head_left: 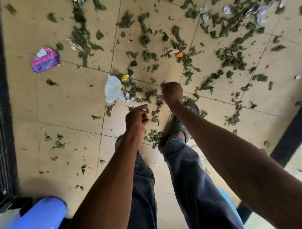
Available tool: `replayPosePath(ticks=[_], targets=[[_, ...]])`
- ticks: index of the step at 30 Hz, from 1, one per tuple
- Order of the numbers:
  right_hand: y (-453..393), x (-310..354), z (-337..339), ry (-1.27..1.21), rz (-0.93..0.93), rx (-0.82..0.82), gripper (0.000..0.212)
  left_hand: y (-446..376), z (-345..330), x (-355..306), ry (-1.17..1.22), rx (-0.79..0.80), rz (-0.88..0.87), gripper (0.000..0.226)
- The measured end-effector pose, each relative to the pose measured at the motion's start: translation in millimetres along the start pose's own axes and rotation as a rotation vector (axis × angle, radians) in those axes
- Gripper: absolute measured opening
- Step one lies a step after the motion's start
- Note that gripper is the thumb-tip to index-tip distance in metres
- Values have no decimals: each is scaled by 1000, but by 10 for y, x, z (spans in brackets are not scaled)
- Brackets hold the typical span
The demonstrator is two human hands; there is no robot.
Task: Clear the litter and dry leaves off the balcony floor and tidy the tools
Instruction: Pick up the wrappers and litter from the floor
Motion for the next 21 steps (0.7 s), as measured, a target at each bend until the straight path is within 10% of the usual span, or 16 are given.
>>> replayPosePath(ticks=[3,7,12,14,17,21], targets=[[386,190,15,-356,-93,218,19,131,-17,-197,59,-29,42,27],[841,516,-92,-232,-35,327,13,264,-152,-491,71,116,3,36],[941,874,-485,-169,-17,779,24,165,335,-767,-10,-116,-66,32],[782,889,-580,-240,-34,715,21,37,596,-917,18,-155,-88,34],[617,962,-802,261,400,404,30,-173,844,-1101,156,-117,-70,26],[828,899,-1596,978,762,429,47,-369,1011,-1363,415,55,-47,14]])
Point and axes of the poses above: each hand's wrist, its own y-axis away from the middle knuckle, its own z-axis out of the back of the hand, x = y × z, the point moved 7 cm from there along -y, towards the middle knuckle, and after that the axes turned 2 degrees about -z, right-handed, at the moved point
